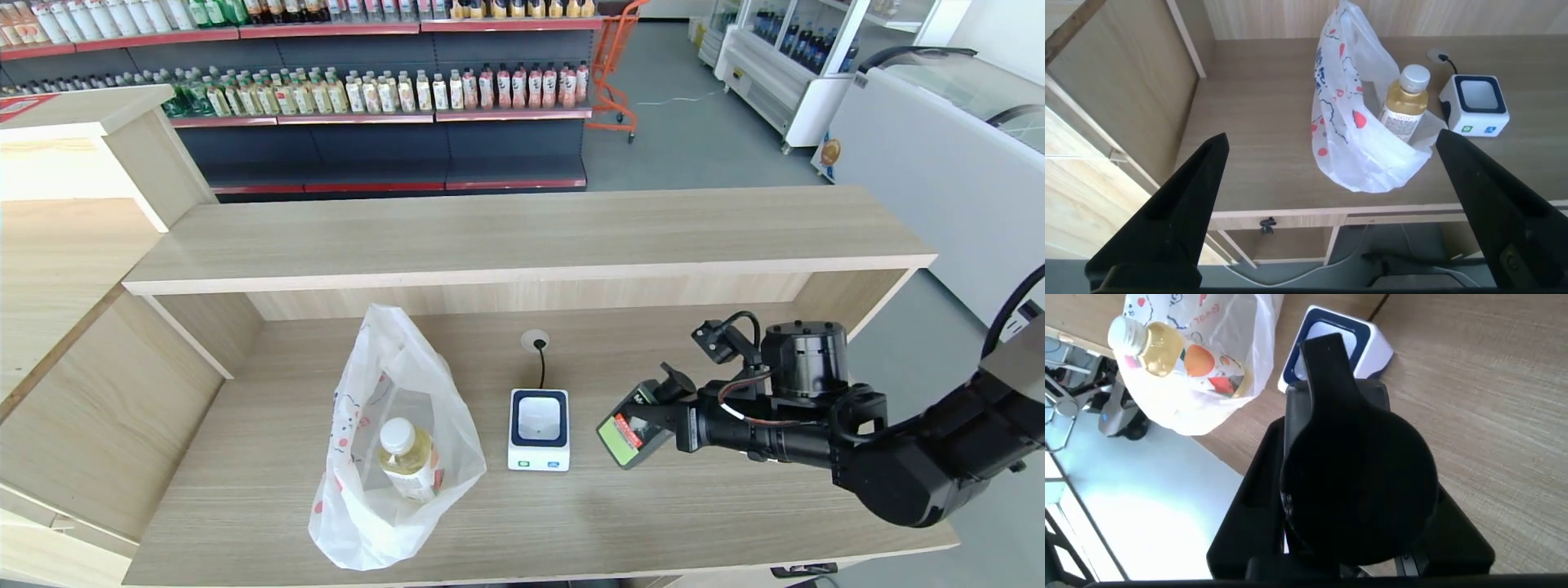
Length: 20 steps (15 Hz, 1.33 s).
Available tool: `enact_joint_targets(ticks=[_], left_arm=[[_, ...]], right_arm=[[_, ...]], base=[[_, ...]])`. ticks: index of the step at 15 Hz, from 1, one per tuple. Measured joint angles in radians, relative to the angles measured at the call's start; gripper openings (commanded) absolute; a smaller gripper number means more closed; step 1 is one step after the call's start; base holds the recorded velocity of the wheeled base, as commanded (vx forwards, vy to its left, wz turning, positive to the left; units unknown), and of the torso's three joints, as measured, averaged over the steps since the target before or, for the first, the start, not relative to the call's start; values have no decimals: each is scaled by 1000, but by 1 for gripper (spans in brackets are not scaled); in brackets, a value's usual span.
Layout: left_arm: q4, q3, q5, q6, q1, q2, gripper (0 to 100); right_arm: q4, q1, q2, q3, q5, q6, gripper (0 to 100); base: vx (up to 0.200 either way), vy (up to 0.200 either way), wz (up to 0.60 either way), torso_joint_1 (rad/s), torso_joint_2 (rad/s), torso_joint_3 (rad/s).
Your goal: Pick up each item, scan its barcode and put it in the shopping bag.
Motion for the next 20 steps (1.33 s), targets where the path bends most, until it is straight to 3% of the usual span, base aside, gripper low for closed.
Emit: enact_joint_targets(ticks=[12, 20], left_arm=[[0, 0, 0, 2, 0, 0, 100], [0, 0, 0, 2, 0, 0, 100]], right_arm=[[-16, 83, 189, -206, -5, 28, 0], [-32, 91, 259, -244, -10, 23, 0]], base=[[0, 0, 0, 0, 0, 0], [0, 0, 0, 0, 0, 0]])
